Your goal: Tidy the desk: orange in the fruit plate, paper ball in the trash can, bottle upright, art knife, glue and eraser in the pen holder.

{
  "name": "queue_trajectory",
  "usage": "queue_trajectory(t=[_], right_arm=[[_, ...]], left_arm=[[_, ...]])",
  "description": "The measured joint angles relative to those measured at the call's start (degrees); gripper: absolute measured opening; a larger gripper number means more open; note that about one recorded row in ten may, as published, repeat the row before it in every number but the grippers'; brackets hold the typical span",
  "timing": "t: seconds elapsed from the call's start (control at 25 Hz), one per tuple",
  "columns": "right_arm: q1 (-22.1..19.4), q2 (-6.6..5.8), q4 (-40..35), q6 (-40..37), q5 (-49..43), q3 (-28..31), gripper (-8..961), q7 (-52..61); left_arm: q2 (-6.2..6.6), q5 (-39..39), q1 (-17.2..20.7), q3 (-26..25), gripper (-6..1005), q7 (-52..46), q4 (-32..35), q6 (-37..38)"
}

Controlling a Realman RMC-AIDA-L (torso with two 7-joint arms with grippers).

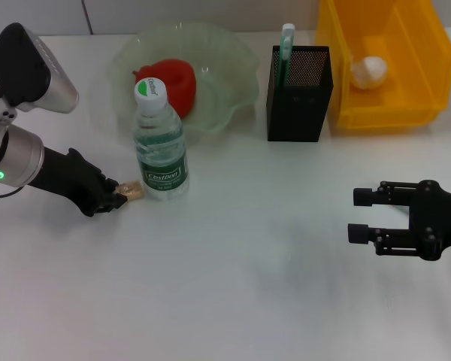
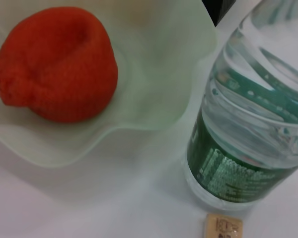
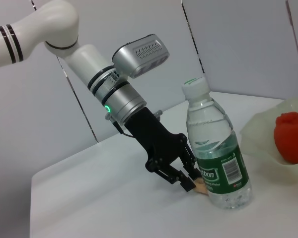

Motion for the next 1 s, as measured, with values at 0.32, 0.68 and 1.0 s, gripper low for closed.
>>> queue_trajectory(t=[0.32, 0.68, 1.0], right_arm=[[-0.06, 0.06, 0.1, 0.0, 0.32, 0.09, 692, -0.18], [0.0, 0.18, 0.09, -0.31, 0.35, 0.09, 689, -0.25], [0.49, -0.02, 0.06, -0.71, 0.44, 0.09, 688, -0.29]], left_arm=[[0.09, -0.01, 1.19, -0.17, 248, -0.25, 1.43, 1.06], [0.5, -2.82, 4.99, -3.72, 248, 0.77, 9.25, 8.82], [1.11, -9.46, 7.33, -14.59, 248, 8.67, 13.87, 25.46]])
